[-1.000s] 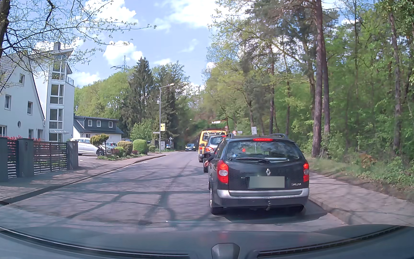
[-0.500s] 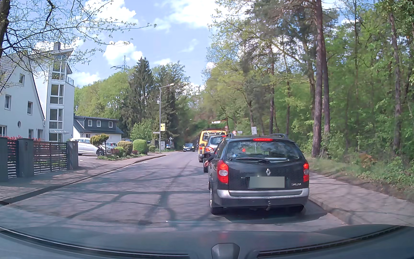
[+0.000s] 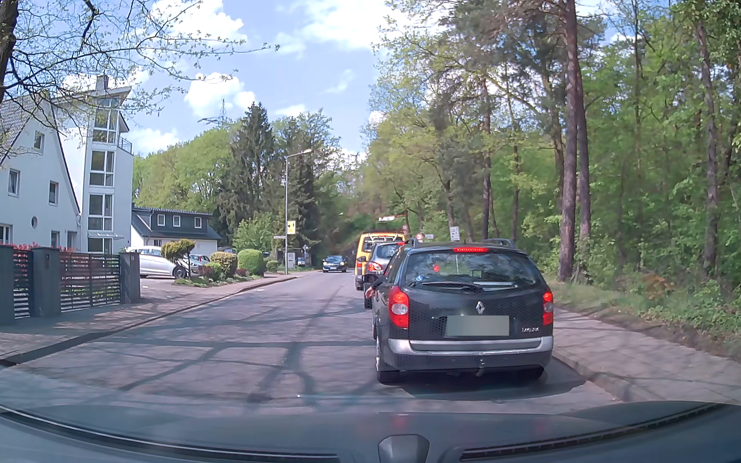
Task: Follow the waypoints while adhering to traffic rules and regulations
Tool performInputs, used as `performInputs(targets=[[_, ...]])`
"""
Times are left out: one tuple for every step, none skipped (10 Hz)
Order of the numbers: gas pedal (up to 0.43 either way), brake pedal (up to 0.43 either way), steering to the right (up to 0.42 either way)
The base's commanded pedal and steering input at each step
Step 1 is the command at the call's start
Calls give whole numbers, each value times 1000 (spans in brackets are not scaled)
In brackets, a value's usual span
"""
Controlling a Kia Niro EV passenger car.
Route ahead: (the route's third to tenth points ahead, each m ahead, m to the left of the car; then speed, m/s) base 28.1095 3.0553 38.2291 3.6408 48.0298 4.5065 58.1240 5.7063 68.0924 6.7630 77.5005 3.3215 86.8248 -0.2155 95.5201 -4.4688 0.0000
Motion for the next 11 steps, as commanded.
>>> performInputs(targets=[[0,159,1],[0,159,1],[0,159,1],[0,159,1],[0,159,1],[0,159,1],[0,159,1],[0,159,1],[0,159,1],[0,159,1],[0,159,1]])
